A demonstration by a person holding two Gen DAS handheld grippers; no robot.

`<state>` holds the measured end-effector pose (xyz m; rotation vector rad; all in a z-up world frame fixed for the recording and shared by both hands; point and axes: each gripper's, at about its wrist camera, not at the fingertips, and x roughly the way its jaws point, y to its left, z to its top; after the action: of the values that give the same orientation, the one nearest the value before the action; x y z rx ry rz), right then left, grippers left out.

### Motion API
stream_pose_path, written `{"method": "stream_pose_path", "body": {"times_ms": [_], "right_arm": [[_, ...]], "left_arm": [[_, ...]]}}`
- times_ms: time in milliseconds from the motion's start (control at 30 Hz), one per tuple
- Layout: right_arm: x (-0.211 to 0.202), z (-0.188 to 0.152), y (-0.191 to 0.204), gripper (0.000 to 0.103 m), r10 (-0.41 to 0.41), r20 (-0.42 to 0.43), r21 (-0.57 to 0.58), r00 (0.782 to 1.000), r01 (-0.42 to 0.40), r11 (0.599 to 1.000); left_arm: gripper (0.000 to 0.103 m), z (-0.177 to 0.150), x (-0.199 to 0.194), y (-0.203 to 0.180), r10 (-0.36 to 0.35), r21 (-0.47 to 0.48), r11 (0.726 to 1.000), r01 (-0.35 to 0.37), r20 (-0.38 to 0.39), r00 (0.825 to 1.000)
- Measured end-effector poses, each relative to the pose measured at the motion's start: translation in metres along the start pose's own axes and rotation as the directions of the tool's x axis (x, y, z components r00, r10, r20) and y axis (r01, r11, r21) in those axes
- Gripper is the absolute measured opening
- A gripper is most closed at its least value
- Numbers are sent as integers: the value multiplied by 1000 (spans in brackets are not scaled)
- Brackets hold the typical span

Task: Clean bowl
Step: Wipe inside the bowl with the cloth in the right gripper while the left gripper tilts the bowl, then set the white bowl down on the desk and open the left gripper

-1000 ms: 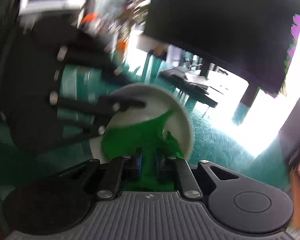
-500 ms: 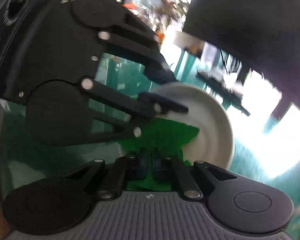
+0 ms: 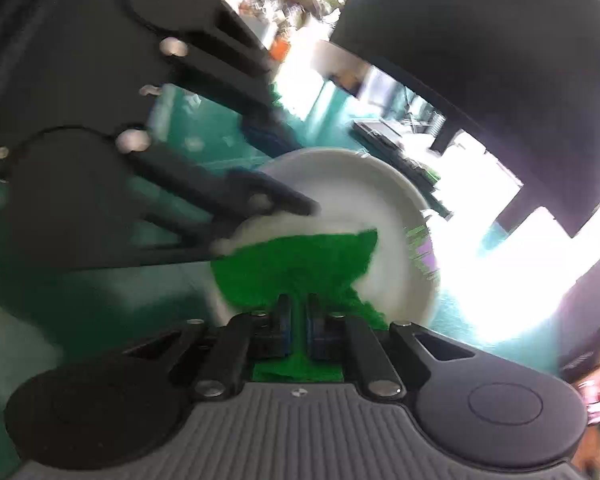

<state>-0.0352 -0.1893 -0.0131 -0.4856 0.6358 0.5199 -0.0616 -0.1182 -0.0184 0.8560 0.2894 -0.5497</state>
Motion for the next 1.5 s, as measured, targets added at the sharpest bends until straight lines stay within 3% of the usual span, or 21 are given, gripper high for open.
{"method": "stream_pose_path", "body": {"times_ms": [133, 300, 467, 633, 733, 867, 900, 1000, 1067, 1100, 1133, 1167, 1300, 1400, 1500], "right_arm": [[9, 6, -16, 5, 64, 45, 132, 997, -69, 989], [-5, 9, -28, 5, -106, 80, 181, 991, 90, 979], [-35, 6, -35, 5, -182, 133, 260, 974, 143, 955], [-60, -4, -40, 6, -278, 120, 329, 953, 226, 917], [-57, -14, -57, 6, -248, 94, 414, 964, 189, 890], [-43, -23, -69, 9, -166, 70, 511, 984, 108, 853], [-40, -25, -72, 12, -145, 65, 535, 987, 88, 840], [-30, -32, -80, 29, -79, 56, 603, 995, 29, 797], [-23, -36, -86, 62, -34, 53, 647, 998, -8, 762], [-31, -37, -83, 70, -40, 57, 656, 998, -7, 754], [-40, -35, -78, 90, -61, 70, 658, 996, 0, 753], [-47, -33, -77, 102, -87, 83, 657, 993, 11, 754], [-86, -26, -74, 103, -208, 94, 666, 973, 94, 740], [-91, -20, -68, 103, -212, 29, 670, 977, 138, 729], [-87, -16, -56, 103, -201, -26, 648, 979, 170, 743]], "left_arm": [[17, 1, 2, 6, -19, -43, 999, 17, -39, 999], [17, 5, 13, 16, -36, -113, 993, 24, -103, 994], [17, 15, 26, 29, -82, -196, 979, 50, -155, 985], [22, 19, 43, 39, -108, -275, 960, 45, -221, 969], [24, 18, 51, 46, -128, -334, 942, 36, -258, 958], [24, 12, 63, 64, -190, -463, 885, 39, -283, 940], [25, 10, 65, 68, -200, -491, 870, 37, -283, 938], [49, 6, 70, 81, -223, -580, 814, 16, -287, 932], [70, 3, 69, 85, -246, -618, 786, 19, -284, 927], [77, 1, 65, 88, -245, -635, 773, 15, -276, 930], [90, 1, 59, 90, -220, -635, 773, 0, -268, 938], [98, 2, 52, 93, -196, -635, 773, -15, -260, 945], [103, 13, 12, 92, -45, -585, 805, -104, -234, 971], [103, 26, -10, 81, -20, -566, 816, -116, -229, 973], [103, 32, -23, 68, -26, -578, 807, -124, -244, 969]]}}
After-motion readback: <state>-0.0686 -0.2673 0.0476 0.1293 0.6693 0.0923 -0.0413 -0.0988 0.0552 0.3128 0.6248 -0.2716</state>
